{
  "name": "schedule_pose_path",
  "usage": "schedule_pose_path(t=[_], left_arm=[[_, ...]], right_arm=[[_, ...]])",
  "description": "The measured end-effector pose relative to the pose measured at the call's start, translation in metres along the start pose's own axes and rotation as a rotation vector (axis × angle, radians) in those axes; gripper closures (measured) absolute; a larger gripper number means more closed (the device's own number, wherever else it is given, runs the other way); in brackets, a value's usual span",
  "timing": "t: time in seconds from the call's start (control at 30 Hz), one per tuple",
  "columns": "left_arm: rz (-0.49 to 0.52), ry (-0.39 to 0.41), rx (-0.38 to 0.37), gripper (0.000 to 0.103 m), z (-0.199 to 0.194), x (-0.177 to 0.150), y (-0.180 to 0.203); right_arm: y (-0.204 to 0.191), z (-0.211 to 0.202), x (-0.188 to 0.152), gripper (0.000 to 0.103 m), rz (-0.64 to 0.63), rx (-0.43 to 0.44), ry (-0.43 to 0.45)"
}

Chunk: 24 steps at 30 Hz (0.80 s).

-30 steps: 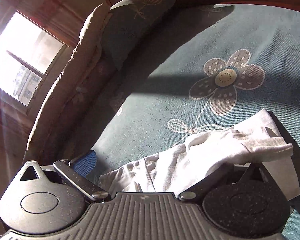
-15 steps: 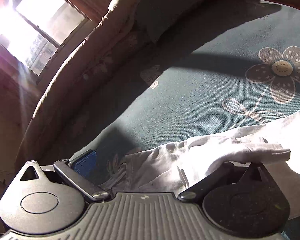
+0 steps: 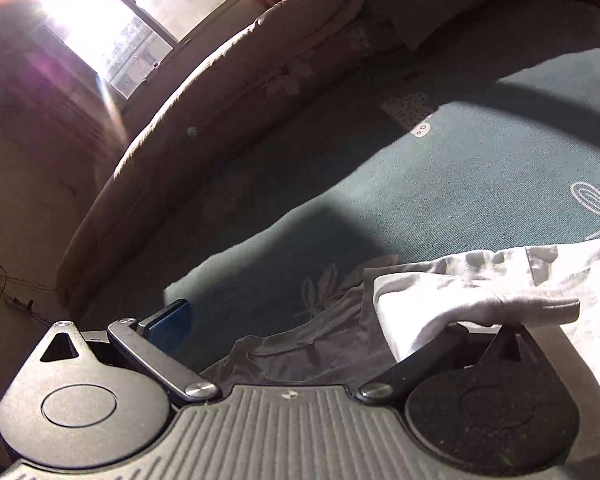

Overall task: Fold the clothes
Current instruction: 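Carry the held sleeve across the shirt body with the right gripper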

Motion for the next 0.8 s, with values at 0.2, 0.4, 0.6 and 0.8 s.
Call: schedule_pose_path(t=[0.2,0.4,0.6,0.8], left_arm=[[-0.025,0.002,0.004,0.001,-0.002,-0.009,-0.001],[-0.05,0.005,0.01,0.001,-0.003,-0.015,-0.002],[-0.066,0.008,0.012,0.001,-0.005,-0.022,0.0],[-0.089,0.01,0.02,0.001,-0.009,-0.031,-0.001]], right_arm=[[-0.031,0.016,-0.017,0.0,-0.101,0.025,-0.055],[-0.062,0.025,-0.036,0.0,-0.233,0.044,-0.105],[-0.079,0.037,-0.051,0.0,-0.29,0.062,-0.155],[-0.092,0.048,-0.068,0.0,-0.326,0.086,-0.216]])
Point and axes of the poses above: each gripper's, at about its wrist camera, not at the fingertips, and z roughly the way its jaws point, y to its right, x to its top, the point moved 1 cm from there along z, roughly the way its jaws point, and after that the axes turned 6 degrees about z, right-handed, at the moved point
